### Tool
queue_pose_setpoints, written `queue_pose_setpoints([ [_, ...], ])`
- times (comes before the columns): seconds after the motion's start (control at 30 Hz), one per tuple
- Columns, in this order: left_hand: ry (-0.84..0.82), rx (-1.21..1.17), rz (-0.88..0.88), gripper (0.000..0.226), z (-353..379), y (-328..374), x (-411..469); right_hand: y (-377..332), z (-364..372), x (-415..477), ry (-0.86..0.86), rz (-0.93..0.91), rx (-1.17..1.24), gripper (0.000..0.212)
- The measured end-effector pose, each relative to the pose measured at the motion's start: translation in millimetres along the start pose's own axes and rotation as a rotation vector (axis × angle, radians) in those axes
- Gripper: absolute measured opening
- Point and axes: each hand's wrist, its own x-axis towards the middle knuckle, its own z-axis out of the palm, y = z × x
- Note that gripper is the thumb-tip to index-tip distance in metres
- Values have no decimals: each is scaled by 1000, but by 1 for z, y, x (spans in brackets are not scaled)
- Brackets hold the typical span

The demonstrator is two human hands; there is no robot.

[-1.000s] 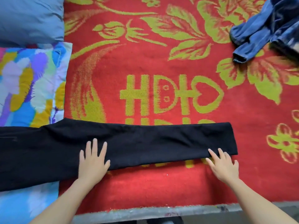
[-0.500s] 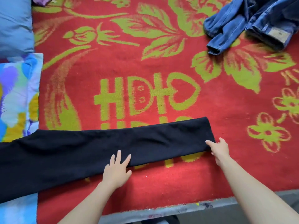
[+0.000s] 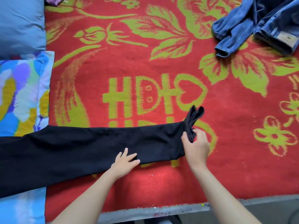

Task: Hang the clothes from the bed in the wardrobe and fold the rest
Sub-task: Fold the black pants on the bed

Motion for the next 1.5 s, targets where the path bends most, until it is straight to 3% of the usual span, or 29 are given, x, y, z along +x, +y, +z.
queue_pose_setpoints([
  [0.1, 33, -692, -14, 56, -18, 4, -6, -43, 30, -56, -159, -338, 7, 27],
  [0.17, -30, -1161, 49, 71, -28, -4, -4, -58, 53, -88, -409, -450, -53, 34],
  [0.23, -71, -1457, 76, 75, -38, -13, -3, -60, 74, -112, -732, -406, -130, 43],
  [0.27, -55, -1473, 68, 63, -40, -14, -5, -58, 81, -119, -892, -334, -138, 50],
  [0.37, 177, -1115, 27, 10, -36, -20, -1, -50, 88, -126, -1069, -253, -98, 56],
  [0.43, 313, -985, 57, 21, -35, -25, 7, -41, 83, -121, -990, -289, -101, 50],
  [0.5, 401, -967, 151, 28, -41, -27, 8, -24, 76, -112, -789, -328, -207, 44],
  [0.57, 468, -944, 229, 30, -49, -28, 6, -4, 70, -97, -605, -230, -312, 44],
  [0.63, 575, -866, 189, 32, -54, -34, 7, 9, 68, -82, -596, -51, -360, 52],
  [0.67, 609, -728, 112, 41, -53, -37, 7, 13, 69, -77, -647, 49, -324, 58],
  [0.73, 596, -94, -57, 64, -42, -41, 0, 17, 73, -69, -750, 223, -166, 68],
  [0.77, 613, 191, -54, 73, -33, -44, -7, 19, 75, -67, -757, 276, -109, 71],
  [0.9, 598, 636, 279, 84, 2, -49, -18, 23, 80, -56, -667, 543, 108, 73],
  [1.03, 403, 682, 145, 87, 19, -51, -15, 20, 73, -43, -743, 705, 231, 41],
  [1.17, 373, 658, 127, 87, 26, -38, -9, -11, 53, -16, -650, 599, 299, 4],
  [1.23, 405, 611, 193, 90, 25, -18, -10, -26, 38, 2, -566, 495, 312, 14],
  [1.33, 436, 502, 367, 91, 28, 18, -6, -36, 9, 29, -363, 473, 354, 13],
  [1.4, 331, 368, 398, 89, 35, 41, -2, -35, -4, 41, -235, 466, 340, 17],
  [1.5, 136, 241, 315, 85, 43, 51, 3, -43, -6, 33, -225, 361, 150, 24],
])
